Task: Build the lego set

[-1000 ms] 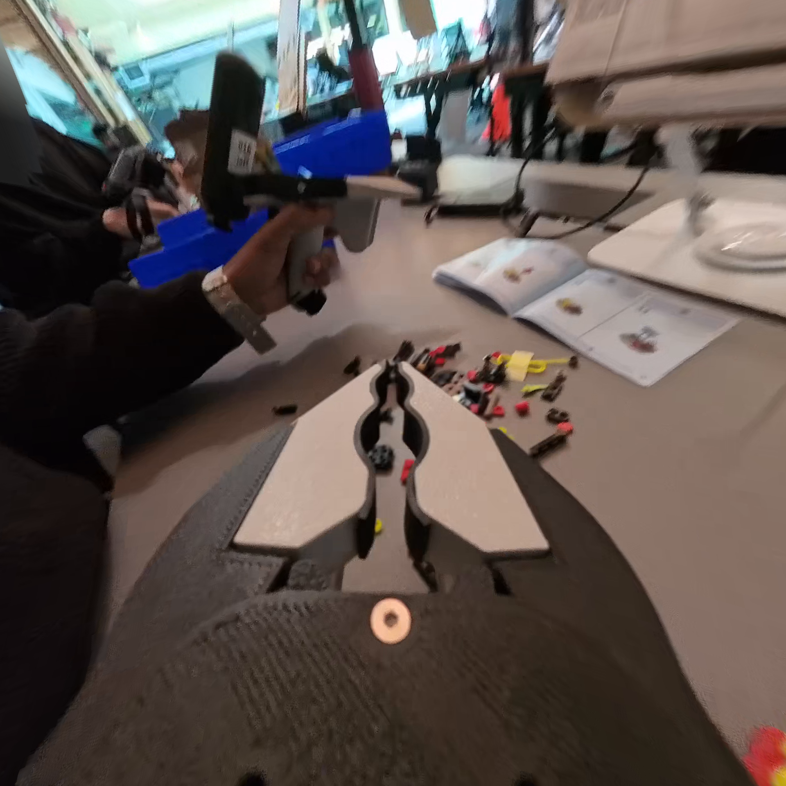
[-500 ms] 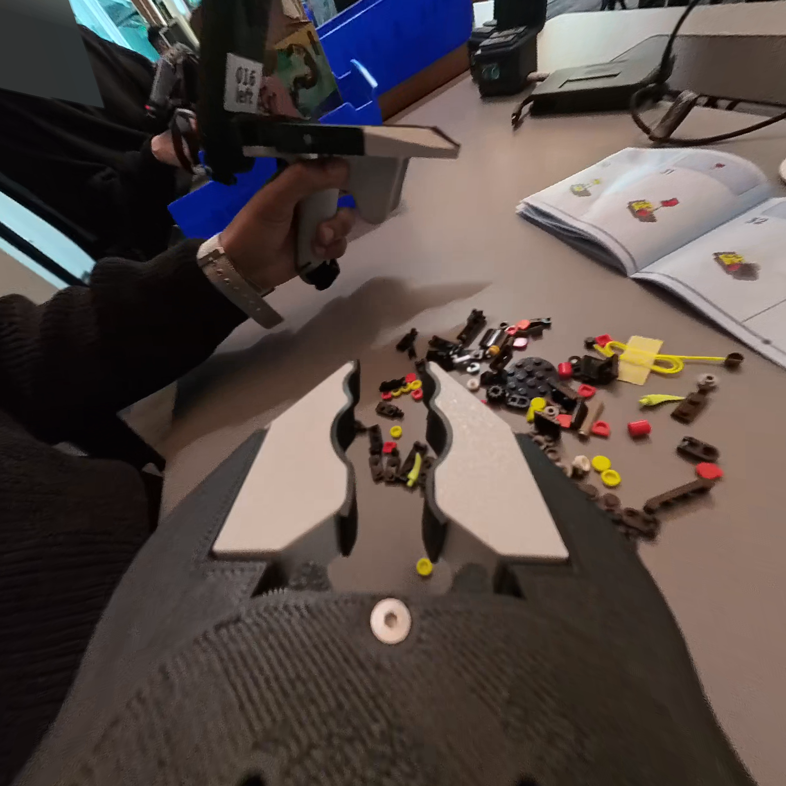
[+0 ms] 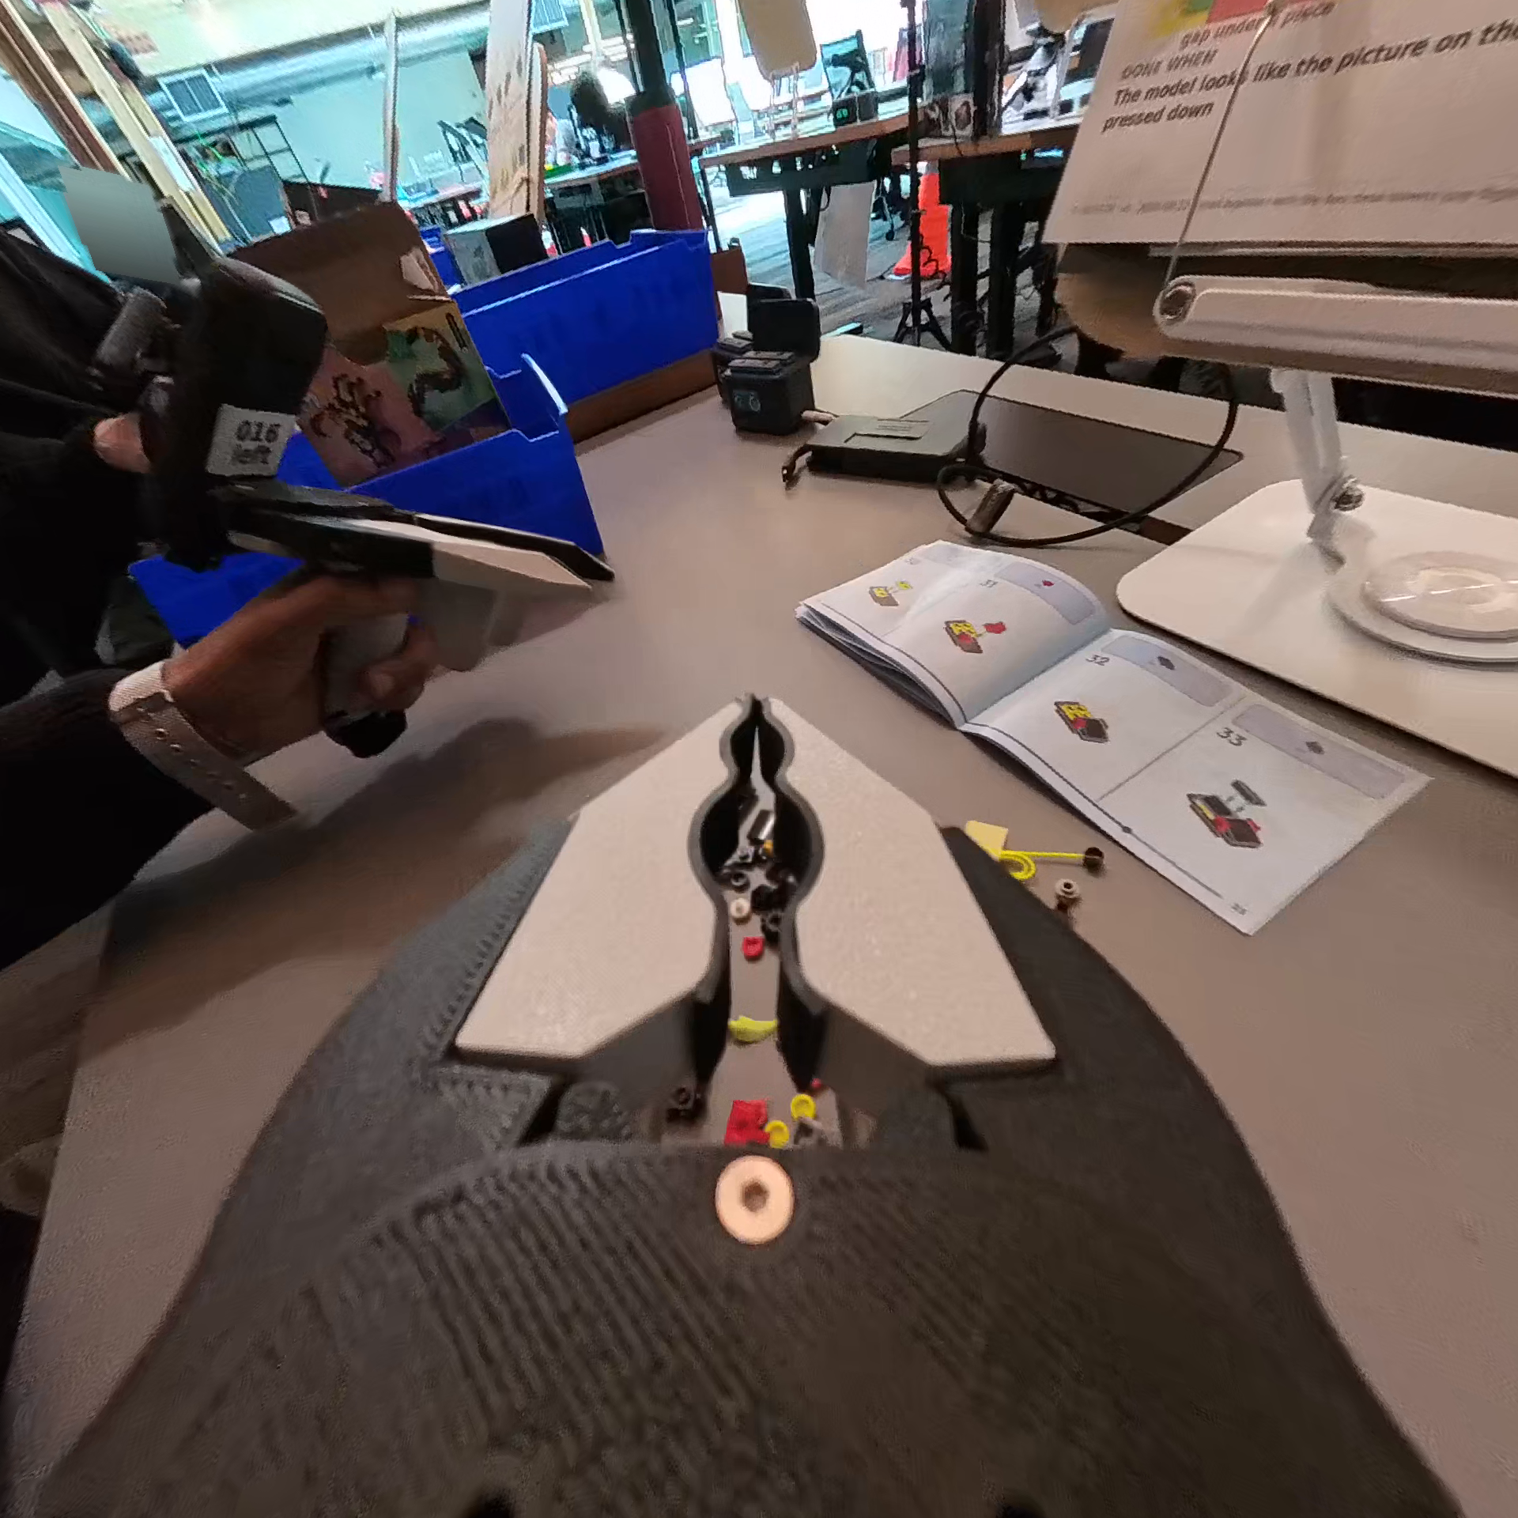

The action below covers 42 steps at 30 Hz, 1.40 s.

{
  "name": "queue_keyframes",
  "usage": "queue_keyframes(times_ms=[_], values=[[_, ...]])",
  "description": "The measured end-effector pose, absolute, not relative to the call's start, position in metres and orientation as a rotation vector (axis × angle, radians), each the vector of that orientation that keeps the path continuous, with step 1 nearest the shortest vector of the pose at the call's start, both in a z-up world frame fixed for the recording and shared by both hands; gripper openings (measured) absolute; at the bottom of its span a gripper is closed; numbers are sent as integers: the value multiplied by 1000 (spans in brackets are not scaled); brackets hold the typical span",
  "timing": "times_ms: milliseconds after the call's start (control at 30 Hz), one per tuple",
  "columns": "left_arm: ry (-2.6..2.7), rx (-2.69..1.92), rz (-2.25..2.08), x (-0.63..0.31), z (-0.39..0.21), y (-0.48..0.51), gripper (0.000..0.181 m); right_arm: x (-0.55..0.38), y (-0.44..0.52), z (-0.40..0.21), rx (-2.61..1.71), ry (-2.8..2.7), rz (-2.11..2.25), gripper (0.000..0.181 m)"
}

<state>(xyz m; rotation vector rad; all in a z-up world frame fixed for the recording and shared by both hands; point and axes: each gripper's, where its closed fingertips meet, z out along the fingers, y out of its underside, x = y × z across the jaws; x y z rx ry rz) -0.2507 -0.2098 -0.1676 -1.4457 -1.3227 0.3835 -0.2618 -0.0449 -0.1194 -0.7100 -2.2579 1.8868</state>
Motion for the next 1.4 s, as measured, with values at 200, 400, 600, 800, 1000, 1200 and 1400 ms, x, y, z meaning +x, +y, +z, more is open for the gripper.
queue_keyframes(times_ms=[200,400,600,800,1000,1200,1400], values=[[-1343,-1485,412,-254,-173,-209,57,-276,-27,-114,-749,-2175,1850,1],[-1245,-1523,414,-272,-166,-181,50,-276,-6,-131,-782,-2196,1692,1],[-1147,-1569,339,-294,-162,-138,47,-257,15,-187,-865,-2423,1317,24],[-1071,-1626,283,-307,-164,-102,45,-240,34,-229,-904,-2540,1017,34],[-1047,-1641,275,-306,-164,-93,44,-243,39,-240,-961,-2535,970,26],[-1066,-1592,263,-305,-159,-101,44,-241,32,-233,-941,-2547,1040,16],[-792,-1620,212,-275,-134,-72,41,-231,3,-153,-967,-2393,1852,14]])
